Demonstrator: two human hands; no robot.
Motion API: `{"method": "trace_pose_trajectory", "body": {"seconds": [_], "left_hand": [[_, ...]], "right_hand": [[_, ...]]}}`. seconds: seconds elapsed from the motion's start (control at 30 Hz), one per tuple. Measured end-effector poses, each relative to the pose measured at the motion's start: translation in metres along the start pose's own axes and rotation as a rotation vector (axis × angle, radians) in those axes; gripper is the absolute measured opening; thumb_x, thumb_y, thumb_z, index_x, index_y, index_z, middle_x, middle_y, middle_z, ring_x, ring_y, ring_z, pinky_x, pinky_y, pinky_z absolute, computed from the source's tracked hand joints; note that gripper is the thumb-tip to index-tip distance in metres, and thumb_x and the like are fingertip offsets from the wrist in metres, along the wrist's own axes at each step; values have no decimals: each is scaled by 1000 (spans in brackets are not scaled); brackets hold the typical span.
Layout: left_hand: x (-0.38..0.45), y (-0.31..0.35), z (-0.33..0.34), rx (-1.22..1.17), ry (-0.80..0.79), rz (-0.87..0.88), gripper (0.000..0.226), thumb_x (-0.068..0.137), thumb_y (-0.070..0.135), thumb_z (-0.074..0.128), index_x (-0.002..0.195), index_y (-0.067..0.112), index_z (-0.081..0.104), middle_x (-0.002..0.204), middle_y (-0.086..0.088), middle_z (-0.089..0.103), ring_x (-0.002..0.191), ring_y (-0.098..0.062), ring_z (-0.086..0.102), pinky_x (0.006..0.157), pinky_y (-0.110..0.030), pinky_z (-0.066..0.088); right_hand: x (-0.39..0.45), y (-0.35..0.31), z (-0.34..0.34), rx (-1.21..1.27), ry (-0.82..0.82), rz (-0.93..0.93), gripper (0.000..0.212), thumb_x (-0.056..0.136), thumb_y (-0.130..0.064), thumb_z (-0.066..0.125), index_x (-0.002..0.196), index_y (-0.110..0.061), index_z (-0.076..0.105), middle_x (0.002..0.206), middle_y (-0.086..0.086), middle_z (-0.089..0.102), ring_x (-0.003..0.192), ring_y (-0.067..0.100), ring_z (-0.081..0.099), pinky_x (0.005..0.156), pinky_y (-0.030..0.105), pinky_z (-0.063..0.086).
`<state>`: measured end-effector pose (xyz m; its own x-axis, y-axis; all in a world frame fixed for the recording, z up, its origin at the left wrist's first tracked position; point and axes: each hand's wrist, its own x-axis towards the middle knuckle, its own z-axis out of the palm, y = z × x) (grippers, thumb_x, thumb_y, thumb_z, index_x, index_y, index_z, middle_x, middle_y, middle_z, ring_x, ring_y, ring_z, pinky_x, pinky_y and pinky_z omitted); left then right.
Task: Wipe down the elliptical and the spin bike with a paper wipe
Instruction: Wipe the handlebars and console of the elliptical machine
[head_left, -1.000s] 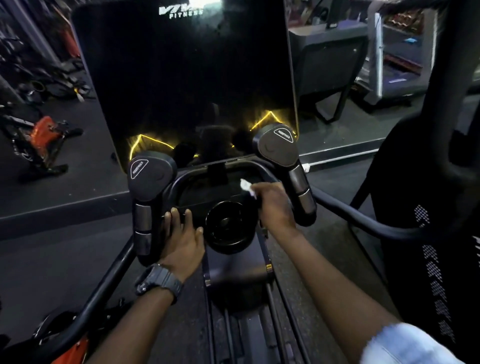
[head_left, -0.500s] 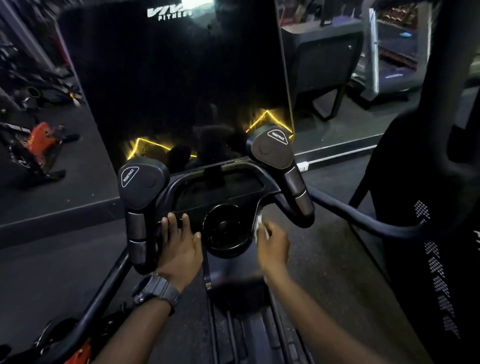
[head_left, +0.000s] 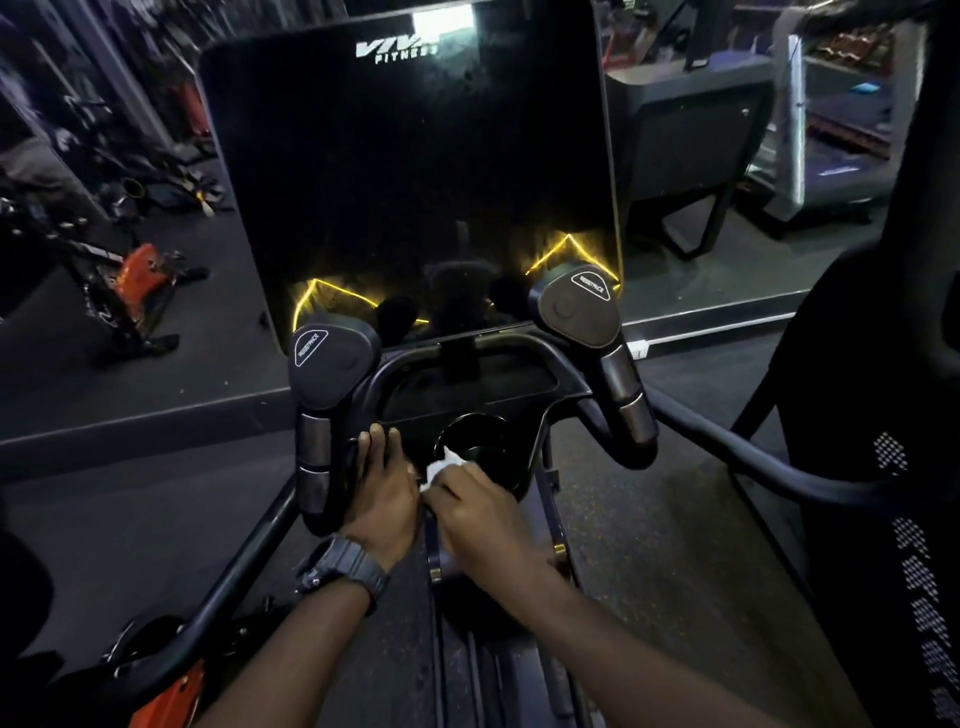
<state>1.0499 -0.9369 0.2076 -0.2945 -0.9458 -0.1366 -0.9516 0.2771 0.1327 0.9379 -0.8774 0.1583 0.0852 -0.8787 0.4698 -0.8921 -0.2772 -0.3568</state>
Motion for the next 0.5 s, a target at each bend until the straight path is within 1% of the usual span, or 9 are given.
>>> {"method": "trace_pose_trajectory", "body": {"seconds": [0.07, 0.13, 0.17, 0.23, 0.27, 0.33, 0.4, 0.47, 0.5], "left_hand": [[-2, 2, -2, -70, 29, -12, 63, 103, 26, 24, 154, 3, -4, 164, -17, 3, 152, -26, -3, 117, -37, -8], [-4, 4, -2, -128, 101, -1, 66, 103, 18, 33, 153, -1, -5, 163, -18, 9, 152, -27, 1, 114, -32, -12], [-6, 5, -2, -137, 133, 20, 66, 102, 15, 35, 153, -3, -2, 162, -20, 11, 152, -28, 3, 114, -28, -14], [-4, 6, -1, -132, 171, 68, 64, 99, 11, 39, 152, -6, 9, 160, -23, 18, 151, -31, 10, 117, -27, -12], [-3, 6, -1, -136, 176, 70, 65, 98, 10, 41, 152, -5, 10, 160, -23, 17, 151, -31, 9, 117, -28, -13], [-2, 4, -1, -126, 143, 34, 72, 98, 15, 43, 154, -1, 1, 164, -18, 5, 152, -28, 0, 114, -28, -16], [-2, 0, 2, -107, 109, -3, 77, 98, 23, 44, 155, 4, -5, 165, -12, -4, 152, -24, -6, 117, -35, -12], [0, 1, 6, -62, 121, 17, 76, 99, 27, 43, 155, 6, -3, 165, -11, -8, 152, -25, -9, 118, -38, -13], [-1, 0, 7, -35, 133, 29, 75, 99, 27, 42, 155, 5, -3, 164, -12, -9, 152, -27, -10, 115, -36, -18]], "right_hand": [[31, -3, -9, 33, -96, 87, 14, 79, -7, 64, 93, -5, 67, 94, 12, 62, 88, 29, 58, 63, 36, 55], [66, -3, -14, 157, -151, 204, 16, 87, -13, 57, 95, -4, 68, 96, 17, 63, 90, 34, 60, 71, 39, 54], [83, -4, -15, 189, -215, 256, 18, 90, -14, 55, 97, -3, 67, 98, 18, 63, 93, 35, 61, 74, 40, 52], [108, -4, -12, 109, -292, 235, 20, 91, -15, 56, 102, -3, 69, 104, 19, 64, 97, 36, 62, 77, 39, 51], [115, 1, -11, 50, -300, 201, 20, 89, -16, 58, 102, -5, 70, 104, 17, 65, 96, 35, 63, 77, 38, 52], [122, 27, -10, -35, -284, 217, 20, 88, -16, 58, 100, -9, 72, 102, 14, 66, 95, 33, 65, 76, 37, 53], [119, 64, -17, -149, -249, 337, 20, 88, -14, 54, 100, -10, 70, 101, 12, 67, 95, 33, 66, 73, 35, 52], [99, 100, -35, -320, -141, 415, 21, 94, -12, 46, 103, -5, 64, 107, 16, 64, 100, 33, 61, 73, 30, 42], [89, 109, -44, -375, -92, 423, 25, 98, -9, 40, 105, 0, 62, 110, 20, 62, 103, 34, 56, 71, 20, 34]]}}
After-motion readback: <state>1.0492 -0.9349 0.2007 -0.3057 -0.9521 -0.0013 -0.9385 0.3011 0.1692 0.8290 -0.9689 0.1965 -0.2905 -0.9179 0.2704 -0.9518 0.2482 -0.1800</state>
